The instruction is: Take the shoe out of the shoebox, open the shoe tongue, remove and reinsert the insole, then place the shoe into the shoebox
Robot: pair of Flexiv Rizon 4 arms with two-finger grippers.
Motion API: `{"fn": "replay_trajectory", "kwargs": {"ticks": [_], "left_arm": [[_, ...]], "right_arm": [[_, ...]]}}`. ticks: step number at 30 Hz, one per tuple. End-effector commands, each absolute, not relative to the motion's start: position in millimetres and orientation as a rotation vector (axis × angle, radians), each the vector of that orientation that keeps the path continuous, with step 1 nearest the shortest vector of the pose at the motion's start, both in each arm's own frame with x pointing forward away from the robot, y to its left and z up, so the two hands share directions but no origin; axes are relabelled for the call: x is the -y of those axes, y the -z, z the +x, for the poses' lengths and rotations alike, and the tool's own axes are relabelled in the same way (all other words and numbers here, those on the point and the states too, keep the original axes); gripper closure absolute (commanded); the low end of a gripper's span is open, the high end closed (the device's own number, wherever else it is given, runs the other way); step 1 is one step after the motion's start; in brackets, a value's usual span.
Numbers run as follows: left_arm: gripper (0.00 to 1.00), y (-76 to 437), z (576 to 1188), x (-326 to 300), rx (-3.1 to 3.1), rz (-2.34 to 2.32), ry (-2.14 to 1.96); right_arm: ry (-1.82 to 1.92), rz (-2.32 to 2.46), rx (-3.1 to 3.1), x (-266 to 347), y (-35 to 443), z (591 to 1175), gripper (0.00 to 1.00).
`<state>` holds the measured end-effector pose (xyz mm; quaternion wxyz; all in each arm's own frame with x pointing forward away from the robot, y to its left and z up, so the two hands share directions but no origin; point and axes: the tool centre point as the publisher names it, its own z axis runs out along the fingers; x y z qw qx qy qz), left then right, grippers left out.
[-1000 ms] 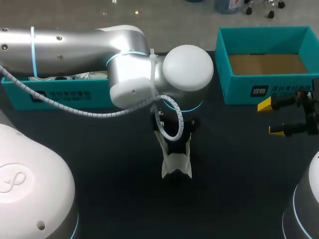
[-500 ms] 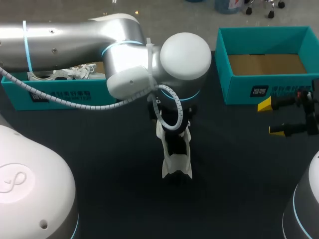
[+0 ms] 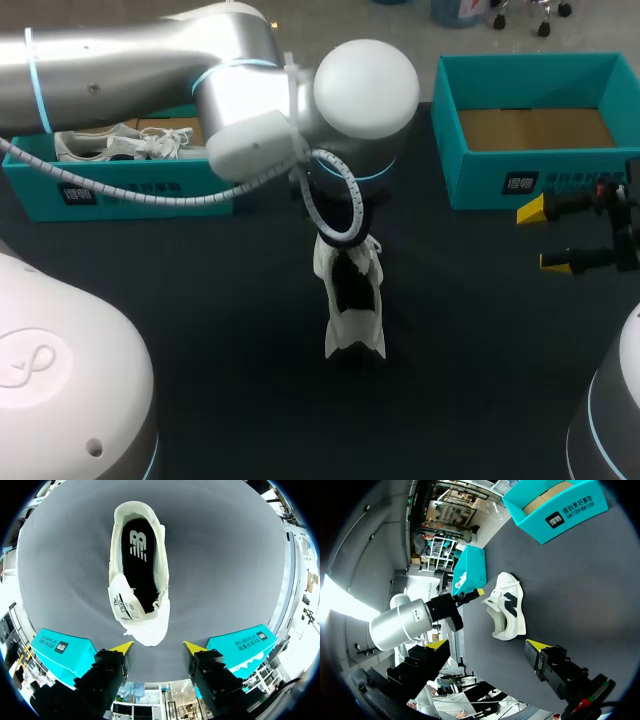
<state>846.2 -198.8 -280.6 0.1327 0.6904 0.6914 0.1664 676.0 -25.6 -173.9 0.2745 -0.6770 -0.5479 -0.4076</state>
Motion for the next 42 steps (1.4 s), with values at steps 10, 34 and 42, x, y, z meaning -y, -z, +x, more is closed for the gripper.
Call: {"fn": "replay_trajectory", "kwargs": {"ticks": [10,34,42], "left_arm": [[1.00,283,842,198,-1.983,2.026,-0.459],[1.00,319,809,205,-1.994,2.161,-0.344],[1.00,289,827,194,-1.992,2.077,-0.399]], "right_arm": [[1.094,-1.826,1.473,25,174,675,0.00],[1.094,-1.826,1.473,25,174,675,0.00],[1.094,-1.826,1.473,25,174,675,0.00]]}}
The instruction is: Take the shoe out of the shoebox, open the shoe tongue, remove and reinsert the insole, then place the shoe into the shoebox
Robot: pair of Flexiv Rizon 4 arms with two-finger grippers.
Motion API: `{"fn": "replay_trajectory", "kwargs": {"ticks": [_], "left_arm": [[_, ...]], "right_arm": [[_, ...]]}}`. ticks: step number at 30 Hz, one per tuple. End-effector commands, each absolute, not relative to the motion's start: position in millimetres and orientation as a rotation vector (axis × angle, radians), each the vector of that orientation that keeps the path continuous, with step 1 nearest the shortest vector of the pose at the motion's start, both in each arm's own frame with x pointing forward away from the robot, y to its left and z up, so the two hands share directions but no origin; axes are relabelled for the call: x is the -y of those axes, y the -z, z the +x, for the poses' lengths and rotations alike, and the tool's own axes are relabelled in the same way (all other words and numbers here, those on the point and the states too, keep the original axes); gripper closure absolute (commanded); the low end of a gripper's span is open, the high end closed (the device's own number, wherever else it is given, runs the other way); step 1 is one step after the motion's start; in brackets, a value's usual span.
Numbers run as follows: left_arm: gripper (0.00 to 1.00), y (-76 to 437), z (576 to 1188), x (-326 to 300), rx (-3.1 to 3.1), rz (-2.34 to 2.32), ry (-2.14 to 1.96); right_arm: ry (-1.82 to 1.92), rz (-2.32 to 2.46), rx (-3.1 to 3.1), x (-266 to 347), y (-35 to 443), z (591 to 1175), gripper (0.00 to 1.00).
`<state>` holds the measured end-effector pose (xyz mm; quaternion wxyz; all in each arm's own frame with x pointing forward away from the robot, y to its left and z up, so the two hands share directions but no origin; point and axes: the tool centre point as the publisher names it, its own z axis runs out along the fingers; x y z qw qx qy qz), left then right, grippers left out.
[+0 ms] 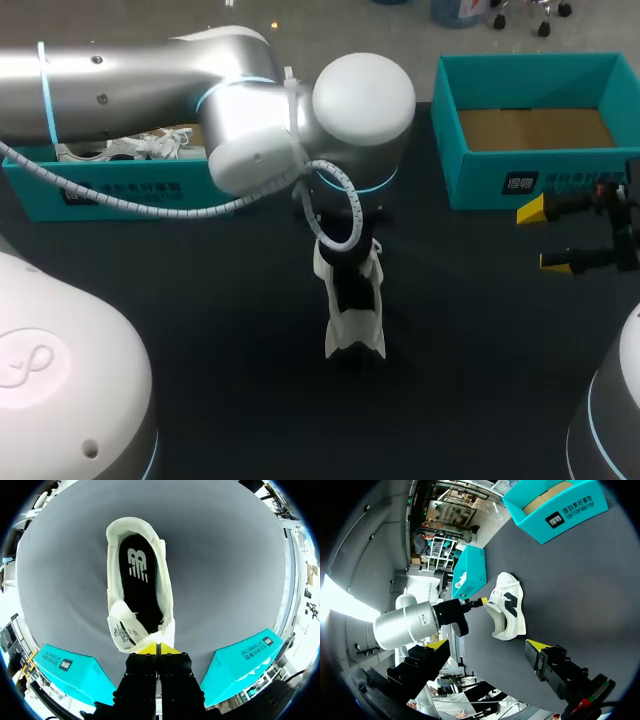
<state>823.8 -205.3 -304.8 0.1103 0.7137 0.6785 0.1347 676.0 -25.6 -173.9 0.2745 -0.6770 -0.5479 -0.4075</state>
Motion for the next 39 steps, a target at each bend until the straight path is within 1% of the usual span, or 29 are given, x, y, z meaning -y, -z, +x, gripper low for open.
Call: {"fn": "replay_trajectory", "kwargs": {"ticks": [1,7,12,34,39], "left_arm": [[1.00,287,831,195,-1.993,2.073,-0.401],[1.00,286,853,210,-1.965,2.064,-0.376],[1.00,300,855,224,-1.957,2.110,-0.348],[1.00,330,796,201,-2.025,2.188,-0.217],[1.00,312,797,202,-2.071,2.135,-0.189]], "right_arm": [[1.094,-1.826,1.473,25,174,675,0.00],[1.094,-1.826,1.473,25,174,675,0.00],[1.094,-1.826,1.473,25,174,675,0.00],[1.094,-1.826,1.473,25,174,675,0.00],[1.094,-1.826,1.473,25,174,675,0.00]]}}
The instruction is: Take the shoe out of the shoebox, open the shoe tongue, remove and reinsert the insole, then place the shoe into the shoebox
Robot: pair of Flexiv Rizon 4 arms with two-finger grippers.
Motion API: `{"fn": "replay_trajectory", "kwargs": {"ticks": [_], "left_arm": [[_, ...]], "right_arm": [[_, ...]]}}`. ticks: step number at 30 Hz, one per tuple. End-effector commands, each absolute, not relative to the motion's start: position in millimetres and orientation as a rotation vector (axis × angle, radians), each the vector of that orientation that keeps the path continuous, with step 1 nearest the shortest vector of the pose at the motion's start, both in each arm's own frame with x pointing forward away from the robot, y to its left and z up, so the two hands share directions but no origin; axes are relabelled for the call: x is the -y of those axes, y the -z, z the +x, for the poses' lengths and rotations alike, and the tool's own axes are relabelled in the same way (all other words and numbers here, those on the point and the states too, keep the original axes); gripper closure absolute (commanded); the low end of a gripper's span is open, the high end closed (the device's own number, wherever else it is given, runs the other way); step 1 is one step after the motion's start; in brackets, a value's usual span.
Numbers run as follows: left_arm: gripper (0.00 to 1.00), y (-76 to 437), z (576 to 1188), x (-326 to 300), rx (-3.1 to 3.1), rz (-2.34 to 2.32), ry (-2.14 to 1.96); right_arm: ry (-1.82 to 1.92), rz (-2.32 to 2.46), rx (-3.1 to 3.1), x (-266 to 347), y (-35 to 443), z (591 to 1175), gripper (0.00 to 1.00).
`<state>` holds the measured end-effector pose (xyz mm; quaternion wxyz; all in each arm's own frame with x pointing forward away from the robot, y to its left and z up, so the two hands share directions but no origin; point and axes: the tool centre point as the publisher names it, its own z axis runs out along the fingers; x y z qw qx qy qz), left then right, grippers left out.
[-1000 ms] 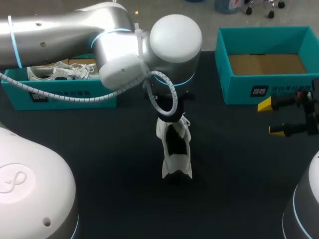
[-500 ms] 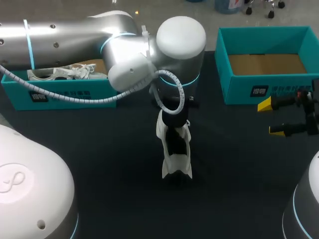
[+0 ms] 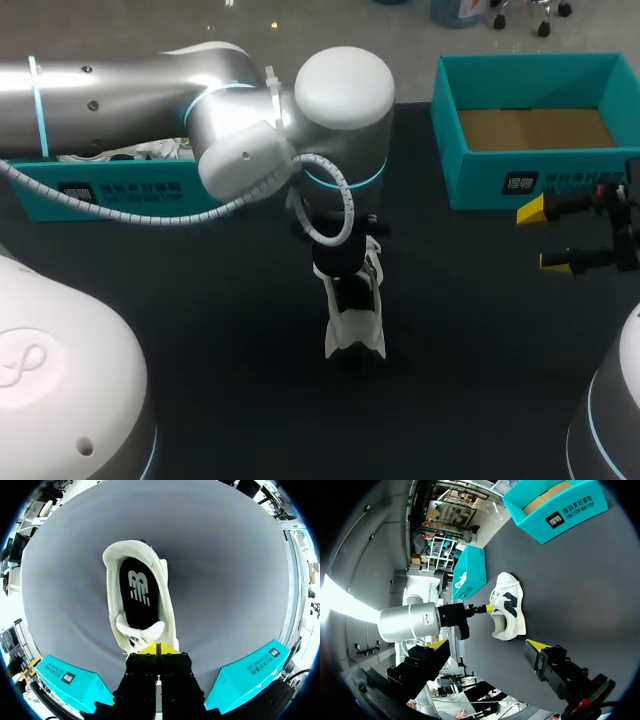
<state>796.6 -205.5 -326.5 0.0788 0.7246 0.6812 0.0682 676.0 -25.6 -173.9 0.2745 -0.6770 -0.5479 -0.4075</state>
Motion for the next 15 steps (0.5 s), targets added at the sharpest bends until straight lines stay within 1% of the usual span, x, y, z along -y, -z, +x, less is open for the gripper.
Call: {"fn": "replay_trajectory", "kwargs": {"ticks": [1,6,15], "left_arm": [[1.00,309,800,202,-2.097,2.122,-0.170],[1.00,313,804,208,-2.166,2.098,-0.148],[1.00,327,789,219,-2.234,2.088,-0.111]], "right_arm": [[1.094,-1.826,1.473,25,174,675,0.00],[1.094,-1.826,1.473,25,174,675,0.00],[1.094,-1.826,1.473,25,174,675,0.00]]}}
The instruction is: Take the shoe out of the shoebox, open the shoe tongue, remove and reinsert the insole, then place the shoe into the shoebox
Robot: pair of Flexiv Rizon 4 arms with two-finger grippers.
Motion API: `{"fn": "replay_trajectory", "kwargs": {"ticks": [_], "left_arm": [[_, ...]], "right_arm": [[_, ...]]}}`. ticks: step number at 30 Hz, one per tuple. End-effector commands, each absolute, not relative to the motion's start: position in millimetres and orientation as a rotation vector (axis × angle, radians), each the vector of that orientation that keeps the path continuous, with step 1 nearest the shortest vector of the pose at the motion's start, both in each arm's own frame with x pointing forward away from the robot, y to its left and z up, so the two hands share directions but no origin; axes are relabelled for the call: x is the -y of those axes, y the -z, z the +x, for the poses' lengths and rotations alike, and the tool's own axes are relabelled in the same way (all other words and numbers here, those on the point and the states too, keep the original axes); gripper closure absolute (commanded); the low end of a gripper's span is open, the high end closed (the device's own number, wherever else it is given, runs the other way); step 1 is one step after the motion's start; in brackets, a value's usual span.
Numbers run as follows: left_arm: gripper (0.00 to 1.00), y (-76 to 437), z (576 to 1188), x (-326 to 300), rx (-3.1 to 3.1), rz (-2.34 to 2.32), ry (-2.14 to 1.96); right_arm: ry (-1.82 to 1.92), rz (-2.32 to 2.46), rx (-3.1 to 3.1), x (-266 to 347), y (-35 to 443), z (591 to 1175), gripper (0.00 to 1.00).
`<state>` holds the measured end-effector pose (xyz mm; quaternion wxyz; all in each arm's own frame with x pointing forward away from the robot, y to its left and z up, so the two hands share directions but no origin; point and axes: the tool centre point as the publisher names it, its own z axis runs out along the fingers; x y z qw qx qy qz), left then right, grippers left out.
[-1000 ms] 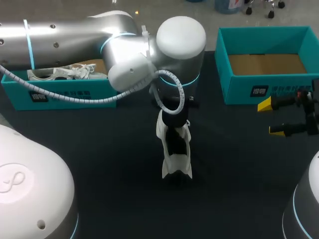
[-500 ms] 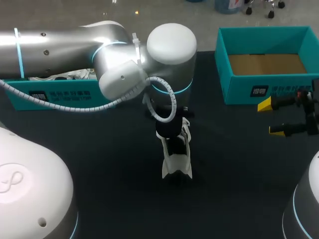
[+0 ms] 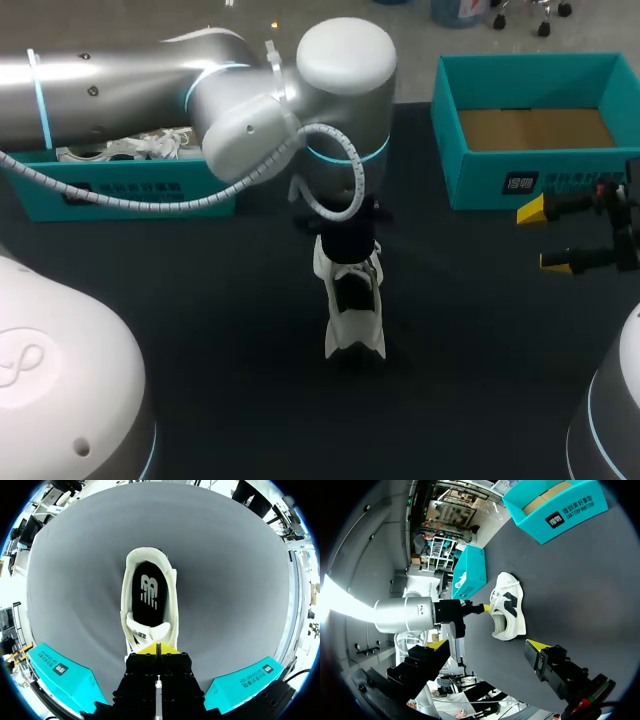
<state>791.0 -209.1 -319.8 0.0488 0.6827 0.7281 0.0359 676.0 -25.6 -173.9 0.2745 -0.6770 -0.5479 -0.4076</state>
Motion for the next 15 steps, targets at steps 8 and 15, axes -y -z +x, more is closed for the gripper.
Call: {"fn": "replay_trajectory", "kwargs": {"ticks": [8,15], "left_arm": [[1.00,316,782,211,-2.304,2.042,-0.052],[1.00,288,790,187,-2.354,2.025,-0.022]], "right_arm": [[1.094,-1.826,1.473,25,174,675,0.00],[1.094,-1.826,1.473,25,174,675,0.00]]}}
